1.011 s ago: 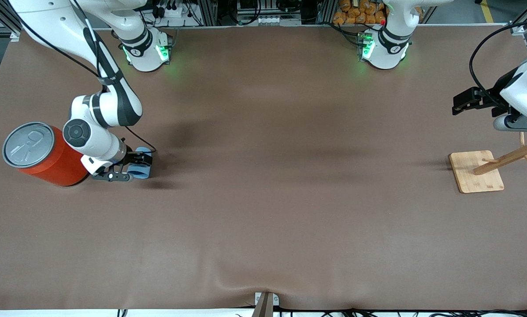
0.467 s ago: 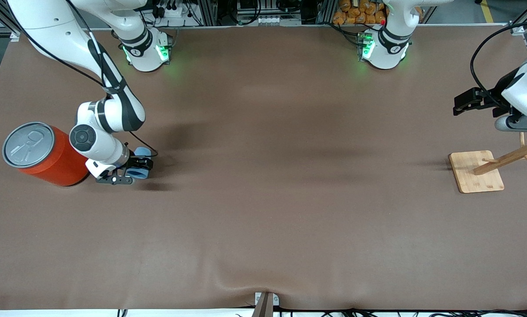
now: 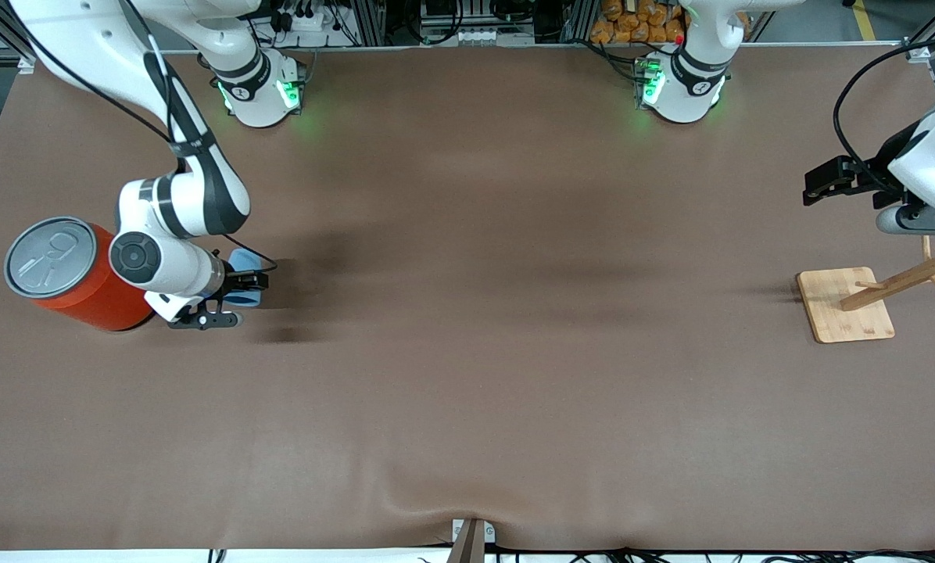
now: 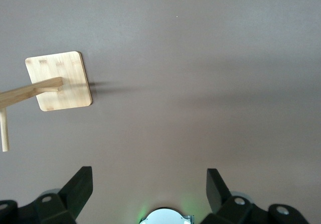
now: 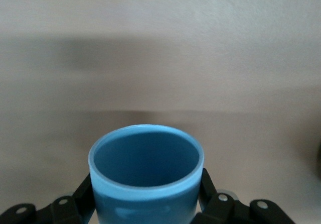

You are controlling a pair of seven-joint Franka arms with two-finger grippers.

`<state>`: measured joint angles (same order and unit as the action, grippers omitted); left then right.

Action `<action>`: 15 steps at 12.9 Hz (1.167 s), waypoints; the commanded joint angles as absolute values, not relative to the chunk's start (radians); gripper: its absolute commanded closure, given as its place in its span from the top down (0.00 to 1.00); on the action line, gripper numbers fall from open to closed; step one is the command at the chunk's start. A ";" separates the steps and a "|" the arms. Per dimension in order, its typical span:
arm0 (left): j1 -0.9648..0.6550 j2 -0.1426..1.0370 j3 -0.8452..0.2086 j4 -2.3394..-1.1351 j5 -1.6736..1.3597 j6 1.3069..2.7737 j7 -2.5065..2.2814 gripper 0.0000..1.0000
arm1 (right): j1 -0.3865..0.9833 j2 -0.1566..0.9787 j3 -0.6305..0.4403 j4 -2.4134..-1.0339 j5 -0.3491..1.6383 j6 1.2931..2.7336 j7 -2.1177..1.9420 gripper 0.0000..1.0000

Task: Flip cup
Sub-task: 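Lift the blue cup with the right gripper and carry it to mid-table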

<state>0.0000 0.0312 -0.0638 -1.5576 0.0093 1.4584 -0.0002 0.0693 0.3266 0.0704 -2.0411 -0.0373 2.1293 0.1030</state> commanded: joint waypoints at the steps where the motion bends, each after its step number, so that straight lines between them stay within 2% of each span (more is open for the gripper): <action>1: 0.003 0.037 -0.067 -1.548 0.006 1.462 -0.009 1.00 | 0.060 0.310 0.142 -1.936 0.026 1.998 0.046 0.00; 3: 0.003 0.037 -0.069 -1.548 0.006 1.462 -0.009 1.00 | 0.061 0.316 0.175 -1.867 0.081 1.926 -0.024 0.00; 7: 0.002 0.037 -0.067 -1.549 0.006 1.462 -0.009 1.00 | 0.087 0.318 0.231 -1.800 0.144 1.913 -0.172 0.00; 12: -0.002 0.037 -0.069 -1.548 0.006 1.462 -0.011 1.00 | 0.265 0.376 0.238 -1.643 0.137 1.940 -0.245 0.00; 15: -0.002 0.037 -0.069 -1.549 0.006 1.462 -0.011 1.00 | 0.356 0.385 0.236 -1.625 0.121 1.997 -0.241 0.00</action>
<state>-0.0019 0.0316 -0.0658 -1.5577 0.0093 1.4585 -0.0002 0.3275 0.3574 0.2434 -1.6673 0.1310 1.9896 -0.2231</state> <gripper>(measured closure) 0.000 0.185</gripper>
